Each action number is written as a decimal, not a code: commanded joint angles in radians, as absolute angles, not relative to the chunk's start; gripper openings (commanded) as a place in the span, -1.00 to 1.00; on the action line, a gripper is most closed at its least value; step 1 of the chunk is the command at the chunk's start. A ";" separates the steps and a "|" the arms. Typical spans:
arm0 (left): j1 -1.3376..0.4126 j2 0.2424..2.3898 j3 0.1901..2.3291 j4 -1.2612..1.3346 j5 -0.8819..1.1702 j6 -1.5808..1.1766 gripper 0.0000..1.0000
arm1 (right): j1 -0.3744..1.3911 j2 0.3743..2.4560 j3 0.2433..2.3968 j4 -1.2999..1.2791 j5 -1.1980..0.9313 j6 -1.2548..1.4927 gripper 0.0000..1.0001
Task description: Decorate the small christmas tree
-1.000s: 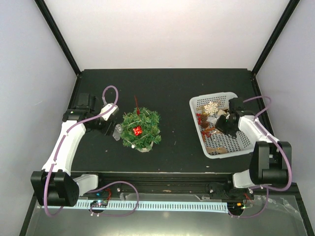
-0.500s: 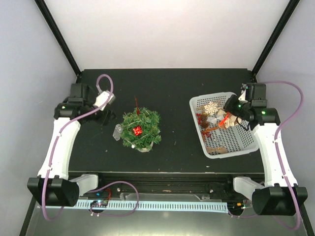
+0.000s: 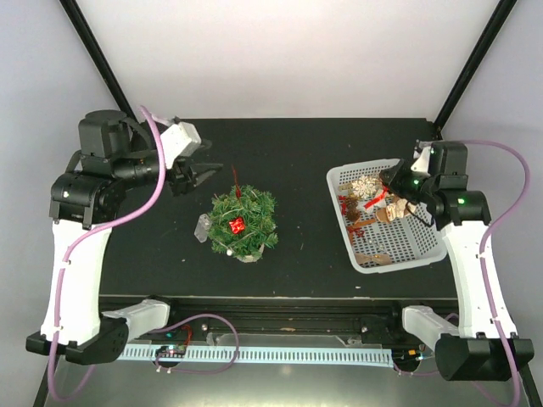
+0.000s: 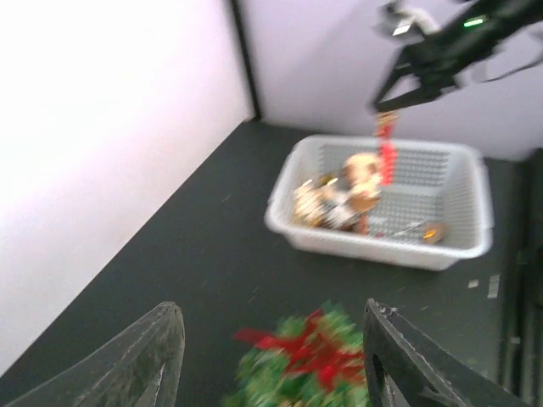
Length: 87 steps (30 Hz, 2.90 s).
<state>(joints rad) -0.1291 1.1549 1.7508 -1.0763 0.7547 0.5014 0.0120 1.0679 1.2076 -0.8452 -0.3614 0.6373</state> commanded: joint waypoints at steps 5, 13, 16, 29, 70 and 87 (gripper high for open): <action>-0.378 1.239 1.874 -0.998 0.968 0.396 0.20 | 0.040 1.026 1.408 -0.806 -0.564 0.736 -0.88; -0.628 1.387 1.876 -0.915 0.825 0.399 0.21 | 0.068 1.007 1.508 -0.769 -0.654 0.884 -0.87; -0.696 1.426 1.858 -0.821 0.797 0.367 0.23 | 0.081 0.997 1.514 -0.754 -0.654 0.923 -0.87; -0.833 1.620 1.850 -0.496 0.669 0.173 0.28 | 0.099 0.937 1.444 -0.685 -0.639 1.028 -0.87; -0.902 1.876 1.890 -0.372 0.816 0.040 -0.97 | 0.100 0.929 1.478 -0.646 -0.551 1.081 -0.88; -0.918 2.033 1.914 -0.328 0.788 0.025 -0.97 | 0.100 0.932 1.712 -0.758 -0.383 0.986 -0.88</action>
